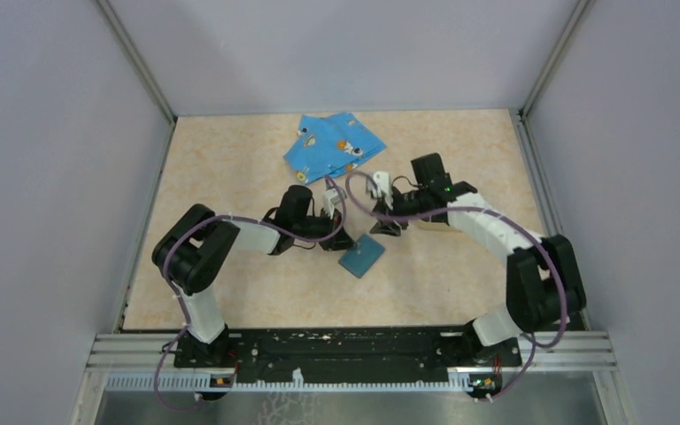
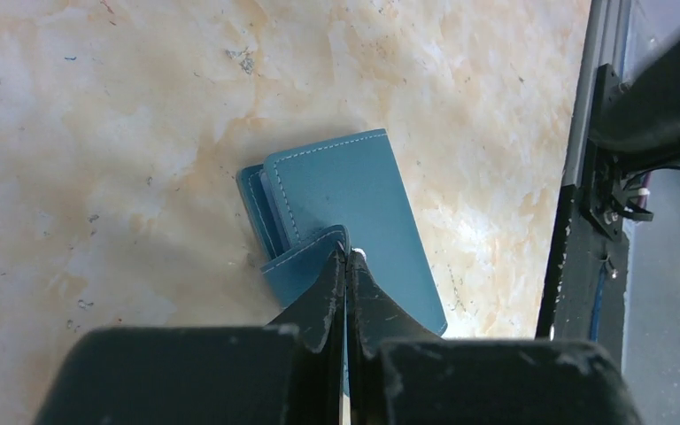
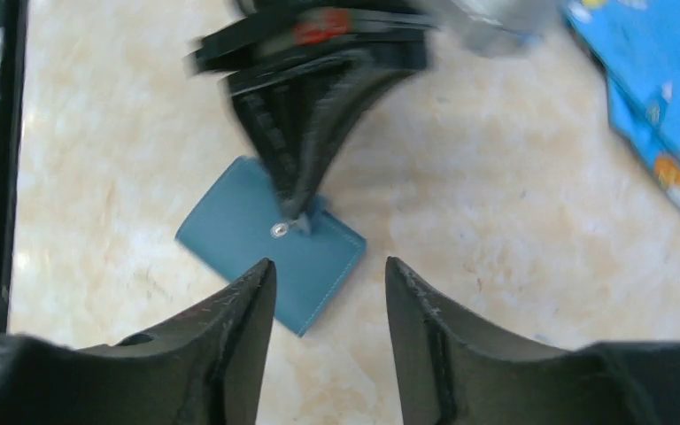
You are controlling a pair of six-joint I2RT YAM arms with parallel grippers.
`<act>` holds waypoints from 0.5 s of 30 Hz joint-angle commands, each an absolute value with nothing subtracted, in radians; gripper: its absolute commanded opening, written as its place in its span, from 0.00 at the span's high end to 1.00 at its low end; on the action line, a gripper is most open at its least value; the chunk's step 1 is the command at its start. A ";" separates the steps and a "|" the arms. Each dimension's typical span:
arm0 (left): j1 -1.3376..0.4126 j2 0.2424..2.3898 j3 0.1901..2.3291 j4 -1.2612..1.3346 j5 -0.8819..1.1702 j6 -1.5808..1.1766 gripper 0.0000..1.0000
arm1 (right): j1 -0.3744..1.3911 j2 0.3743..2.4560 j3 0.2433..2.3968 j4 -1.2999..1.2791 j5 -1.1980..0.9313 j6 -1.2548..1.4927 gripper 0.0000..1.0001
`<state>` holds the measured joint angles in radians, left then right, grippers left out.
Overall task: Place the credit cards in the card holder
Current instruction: Close the card holder at the center of the board.
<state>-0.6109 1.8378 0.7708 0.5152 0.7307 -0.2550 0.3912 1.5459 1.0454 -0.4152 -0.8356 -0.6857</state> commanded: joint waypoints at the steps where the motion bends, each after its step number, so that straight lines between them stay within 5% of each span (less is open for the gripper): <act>1: -0.614 1.808 0.778 0.399 0.696 -0.132 1.00 | 0.445 1.383 0.855 -0.507 -0.942 -1.416 0.42; 4: -0.613 1.790 0.786 0.362 0.689 -0.085 1.00 | 0.486 1.401 0.821 -0.508 -0.865 -1.540 0.41; 9: -0.614 1.778 0.794 0.331 0.698 -0.042 1.00 | 0.527 1.494 0.845 -0.543 -0.789 -1.620 0.53; 15: -0.616 1.794 0.799 0.343 0.751 -0.044 1.00 | 0.538 1.491 0.824 -0.435 -0.765 -1.563 0.51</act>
<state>-0.6109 1.7947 0.7891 0.3874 0.7200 -0.0845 0.5224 1.5116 0.8242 -0.5121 -0.7628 -1.5375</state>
